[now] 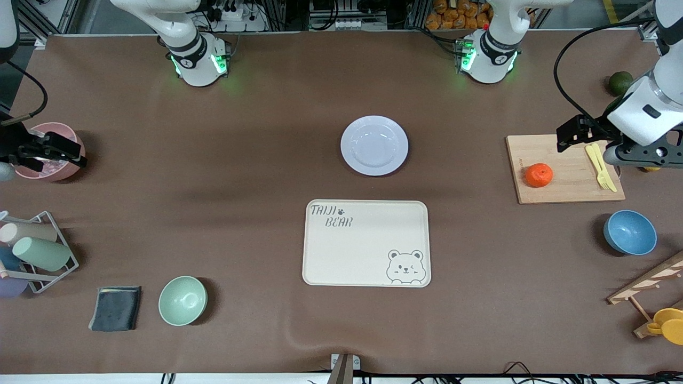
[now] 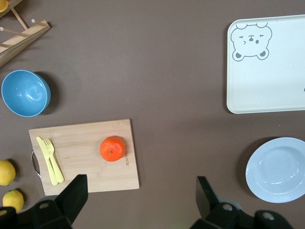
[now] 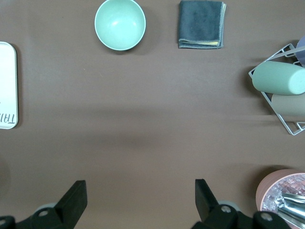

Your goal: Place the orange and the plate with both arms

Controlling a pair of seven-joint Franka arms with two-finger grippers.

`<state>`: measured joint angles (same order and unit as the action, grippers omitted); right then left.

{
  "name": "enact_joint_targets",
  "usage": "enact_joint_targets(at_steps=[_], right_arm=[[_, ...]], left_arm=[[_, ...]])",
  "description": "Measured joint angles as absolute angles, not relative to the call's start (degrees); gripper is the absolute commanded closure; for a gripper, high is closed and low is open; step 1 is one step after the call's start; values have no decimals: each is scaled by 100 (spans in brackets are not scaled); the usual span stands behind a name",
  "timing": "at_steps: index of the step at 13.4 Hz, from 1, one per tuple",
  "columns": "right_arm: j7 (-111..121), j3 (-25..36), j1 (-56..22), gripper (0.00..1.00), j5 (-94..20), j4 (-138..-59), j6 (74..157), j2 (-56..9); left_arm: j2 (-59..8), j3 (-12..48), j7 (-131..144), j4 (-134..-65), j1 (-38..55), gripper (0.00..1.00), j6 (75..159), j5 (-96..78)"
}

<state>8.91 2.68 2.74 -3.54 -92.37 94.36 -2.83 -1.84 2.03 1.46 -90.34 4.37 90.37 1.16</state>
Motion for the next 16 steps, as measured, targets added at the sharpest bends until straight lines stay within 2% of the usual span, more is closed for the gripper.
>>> enact_joint_targets(at_steps=[9,16], right_arm=[[891,261,190,0,-354,-9237,9398,-284],[846,289,128,0,-353,-9249,9361,-298]], left_arm=[[-308,173,160,-9087,376,0,8959,117],[-1644,152,444,-9404,-73,0,9049,121]])
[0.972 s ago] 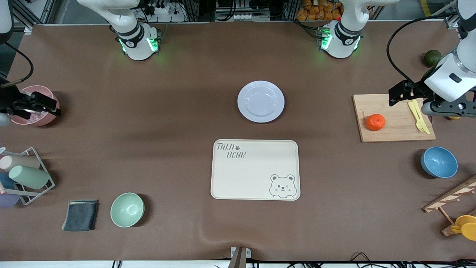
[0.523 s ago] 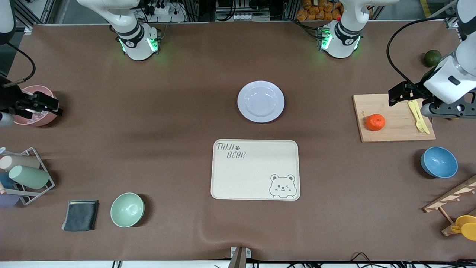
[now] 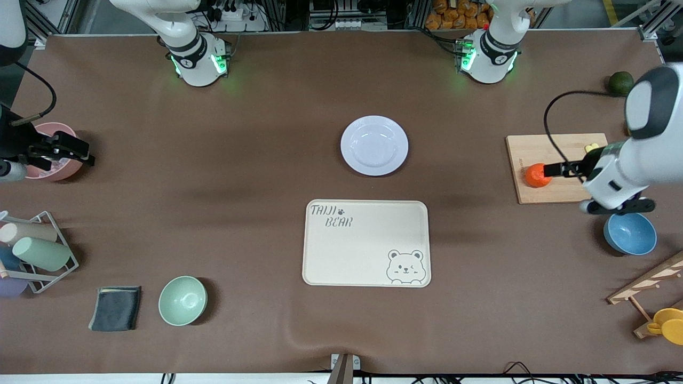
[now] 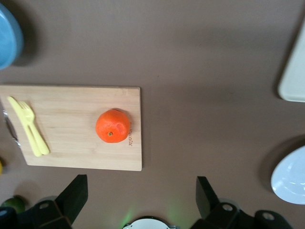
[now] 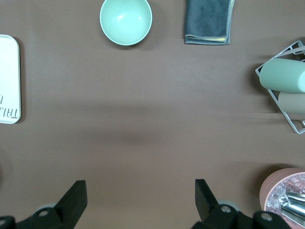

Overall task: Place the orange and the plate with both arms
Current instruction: 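Lower the left gripper onto the orange and close it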

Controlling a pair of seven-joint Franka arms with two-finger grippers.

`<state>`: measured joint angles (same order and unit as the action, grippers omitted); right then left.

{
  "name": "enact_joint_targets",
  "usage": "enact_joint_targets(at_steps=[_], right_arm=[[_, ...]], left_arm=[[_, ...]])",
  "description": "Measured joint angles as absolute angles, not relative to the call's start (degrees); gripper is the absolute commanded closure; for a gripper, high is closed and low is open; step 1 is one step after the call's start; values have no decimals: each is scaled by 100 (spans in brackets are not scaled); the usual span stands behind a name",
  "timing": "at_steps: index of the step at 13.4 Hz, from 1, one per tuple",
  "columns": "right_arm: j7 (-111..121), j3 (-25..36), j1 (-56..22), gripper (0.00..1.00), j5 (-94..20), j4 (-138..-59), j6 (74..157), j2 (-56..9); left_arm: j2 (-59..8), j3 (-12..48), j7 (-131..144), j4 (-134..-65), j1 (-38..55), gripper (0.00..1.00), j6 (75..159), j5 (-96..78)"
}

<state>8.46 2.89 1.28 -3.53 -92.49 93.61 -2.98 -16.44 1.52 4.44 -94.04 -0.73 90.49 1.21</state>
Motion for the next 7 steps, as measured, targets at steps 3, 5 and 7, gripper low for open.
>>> enact_joint_targets(at_steps=[3,5,7], right_arm=[[845,288,127,0,-353,-9252,9350,-309],[845,288,127,0,-353,-9254,9348,-313],[843,284,124,0,-353,-9255,9342,-318]], left_arm=[[-2024,150,444,-9817,-316,0,9746,122],[-2035,148,442,-10297,-439,0,10248,122],[-2006,148,429,-10727,-533,0,10695,123]])
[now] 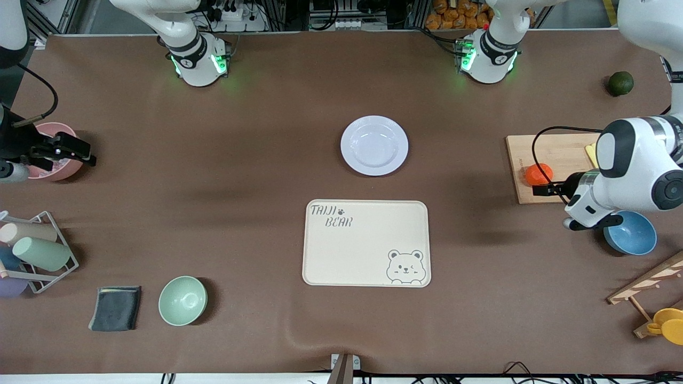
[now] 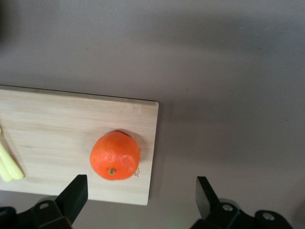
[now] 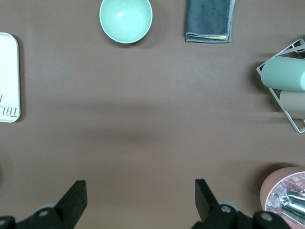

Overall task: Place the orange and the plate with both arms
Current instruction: 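Lower the left gripper onto the orange and close it, then lift the orange with the left gripper while the right gripper advances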

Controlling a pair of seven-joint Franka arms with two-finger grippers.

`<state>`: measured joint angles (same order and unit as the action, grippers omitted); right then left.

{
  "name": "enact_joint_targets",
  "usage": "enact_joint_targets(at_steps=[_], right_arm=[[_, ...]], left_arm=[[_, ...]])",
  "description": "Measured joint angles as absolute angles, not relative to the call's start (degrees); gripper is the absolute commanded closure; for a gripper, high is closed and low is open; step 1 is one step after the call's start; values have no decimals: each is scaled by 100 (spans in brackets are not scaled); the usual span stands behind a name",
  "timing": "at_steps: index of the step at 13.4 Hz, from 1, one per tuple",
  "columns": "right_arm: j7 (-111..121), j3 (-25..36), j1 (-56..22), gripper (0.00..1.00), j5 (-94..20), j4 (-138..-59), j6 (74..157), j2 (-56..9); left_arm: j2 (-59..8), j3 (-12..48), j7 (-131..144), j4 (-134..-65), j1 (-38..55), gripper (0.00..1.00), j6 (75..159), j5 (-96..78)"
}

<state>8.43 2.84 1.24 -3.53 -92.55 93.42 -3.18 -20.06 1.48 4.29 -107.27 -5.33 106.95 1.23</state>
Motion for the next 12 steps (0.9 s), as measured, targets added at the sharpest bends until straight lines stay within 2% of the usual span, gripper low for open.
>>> enact_joint_targets(at_steps=[6,12], right_arm=[[226,254,-199,0,-494,-9442,9315,-384],[106,236,-299,0,-1159,-9961,9801,-575]], left_arm=[[-1876,157,377,-12048,-657,0,11916,643],[-1814,166,162,-12613,-857,0,12491,781]])
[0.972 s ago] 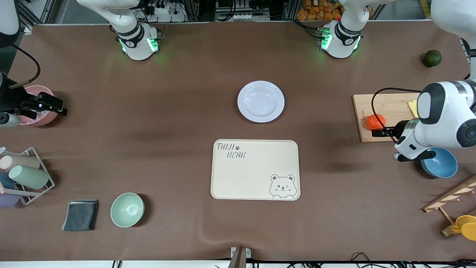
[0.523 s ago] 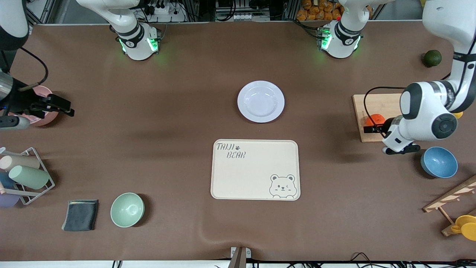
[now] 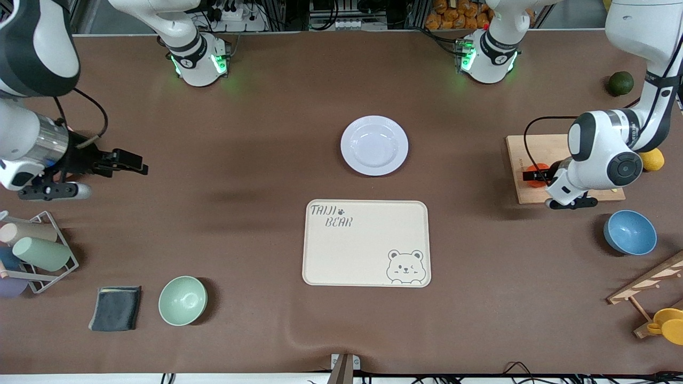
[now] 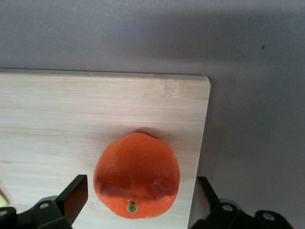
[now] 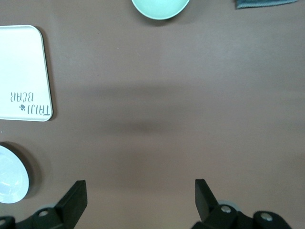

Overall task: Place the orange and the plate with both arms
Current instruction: 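Lift the orange with the left gripper while the right gripper advances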

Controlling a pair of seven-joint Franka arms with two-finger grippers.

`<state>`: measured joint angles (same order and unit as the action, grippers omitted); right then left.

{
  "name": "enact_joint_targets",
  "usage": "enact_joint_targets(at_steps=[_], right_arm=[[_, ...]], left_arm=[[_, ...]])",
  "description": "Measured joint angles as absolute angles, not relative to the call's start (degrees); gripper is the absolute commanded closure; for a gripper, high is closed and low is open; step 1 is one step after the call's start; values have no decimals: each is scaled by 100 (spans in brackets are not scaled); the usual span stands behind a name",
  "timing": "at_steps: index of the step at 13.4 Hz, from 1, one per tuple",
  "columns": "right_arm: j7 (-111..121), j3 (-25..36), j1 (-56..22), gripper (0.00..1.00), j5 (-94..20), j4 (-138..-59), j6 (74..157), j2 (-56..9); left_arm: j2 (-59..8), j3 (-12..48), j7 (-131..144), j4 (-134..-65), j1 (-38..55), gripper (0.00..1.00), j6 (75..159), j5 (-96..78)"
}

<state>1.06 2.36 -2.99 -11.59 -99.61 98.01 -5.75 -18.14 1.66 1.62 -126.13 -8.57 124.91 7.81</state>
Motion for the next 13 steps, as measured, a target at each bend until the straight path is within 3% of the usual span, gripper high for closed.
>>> enact_joint_targets(at_steps=[1,3,4,5,6,11,13], right_arm=[[107,230,-309,0,-1286,-10113,9952,-584],[107,220,-333,0,-1412,-10388,10229,-588],[108,214,-356,0,-1446,-10492,10326,-588],[108,213,-394,0,-1471,-10571,10396,-587],[107,212,-429,0,-1568,-10654,10479,-586],[113,210,-473,0,-2305,-11134,10922,-583],[128,209,-538,0,-2650,-11374,11173,-582]], left_arm=[[-1823,166,156,-12670,-862,0,12533,788],[-1884,166,143,-12747,-888,63,12740,794],[-1926,166,133,-12754,-898,83,12810,795],[-1951,166,91,-12751,-902,94,12846,798],[-1942,168,-12,-12735,-901,100,12848,799],[-1777,256,-191,-12465,-901,100,12869,799],[-1624,489,-169,-12160,-895,100,12519,798]])
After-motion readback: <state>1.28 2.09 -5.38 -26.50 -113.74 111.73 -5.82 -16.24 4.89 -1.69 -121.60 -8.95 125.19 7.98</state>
